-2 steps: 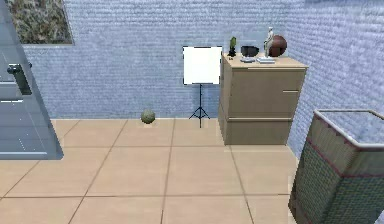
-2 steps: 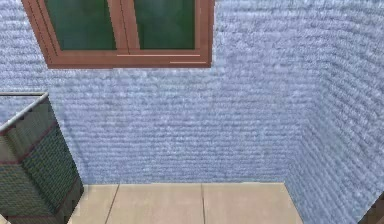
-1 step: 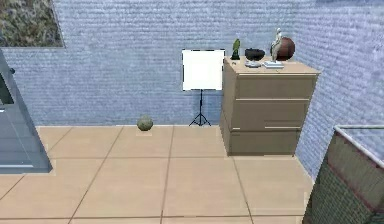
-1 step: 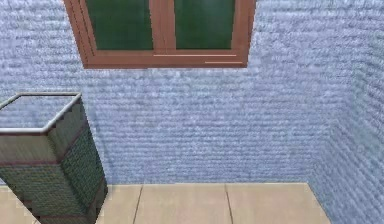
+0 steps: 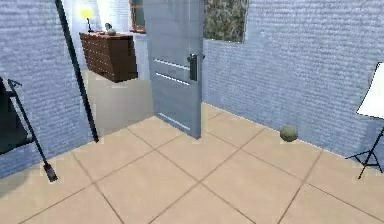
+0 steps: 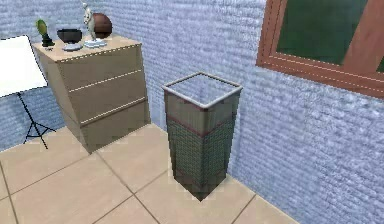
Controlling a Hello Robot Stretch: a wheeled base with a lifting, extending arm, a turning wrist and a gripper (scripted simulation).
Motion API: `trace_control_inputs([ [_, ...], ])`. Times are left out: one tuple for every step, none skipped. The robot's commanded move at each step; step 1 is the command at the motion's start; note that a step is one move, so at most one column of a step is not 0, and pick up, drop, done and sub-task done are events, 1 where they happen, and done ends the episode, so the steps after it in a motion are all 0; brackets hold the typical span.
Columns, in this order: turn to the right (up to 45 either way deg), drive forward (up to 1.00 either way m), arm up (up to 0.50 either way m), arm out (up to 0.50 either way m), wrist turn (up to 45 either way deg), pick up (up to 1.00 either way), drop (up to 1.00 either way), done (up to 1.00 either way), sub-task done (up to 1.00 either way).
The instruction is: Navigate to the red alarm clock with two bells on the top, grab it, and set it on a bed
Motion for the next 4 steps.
trace_control_inputs([
  [0.0,0.25,0.0,0.0,0.0,0.0,0.0,0.0,0.0],
  [-18.0,0.0,0.0,0.0,0.0,0.0,0.0,0.0,0.0],
  [0.0,1.0,0.0,0.0,0.0,0.0,0.0,0.0,0.0],
  [0.0,1.0,0.0,0.0,0.0,0.0,0.0,0.0,0.0],
])
